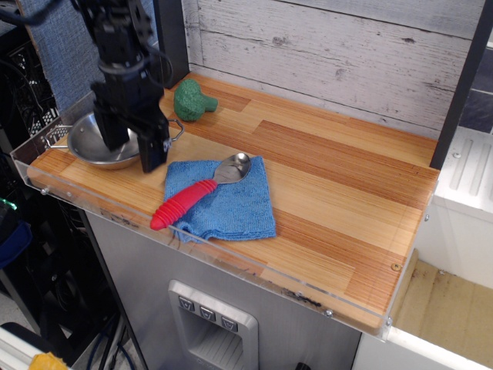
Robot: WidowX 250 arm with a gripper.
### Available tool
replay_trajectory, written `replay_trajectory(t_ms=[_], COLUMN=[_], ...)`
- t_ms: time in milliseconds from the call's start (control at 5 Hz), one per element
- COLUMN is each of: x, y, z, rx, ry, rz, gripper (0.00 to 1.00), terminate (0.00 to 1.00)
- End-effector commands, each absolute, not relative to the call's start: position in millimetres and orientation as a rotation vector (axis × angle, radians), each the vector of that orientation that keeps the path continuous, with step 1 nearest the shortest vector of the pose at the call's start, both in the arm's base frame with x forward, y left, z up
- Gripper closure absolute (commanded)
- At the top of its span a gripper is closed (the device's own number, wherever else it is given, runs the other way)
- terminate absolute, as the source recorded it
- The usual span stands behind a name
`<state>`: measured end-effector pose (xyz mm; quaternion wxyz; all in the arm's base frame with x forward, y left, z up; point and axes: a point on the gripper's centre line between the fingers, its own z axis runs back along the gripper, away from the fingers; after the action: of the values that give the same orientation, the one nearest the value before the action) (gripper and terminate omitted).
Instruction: Move the metal bowl to the other side of the counter
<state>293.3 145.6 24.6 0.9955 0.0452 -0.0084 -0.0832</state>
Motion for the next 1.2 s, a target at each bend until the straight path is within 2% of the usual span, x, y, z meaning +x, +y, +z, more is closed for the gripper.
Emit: replay_trajectory(t_ms=[0, 600, 1000], x=[306.7, 299.5, 276.2], y=[156.3, 148.7, 157.7], z=[16.4, 43.5, 90.3], rx=[0.117, 0.100, 0.117], ry=[-0.003, -0.051, -0.115], rz=[-0.160, -0.133, -0.003], gripper=[1.00, 1.00, 1.00], terminate=[0.00, 0.00, 0.00])
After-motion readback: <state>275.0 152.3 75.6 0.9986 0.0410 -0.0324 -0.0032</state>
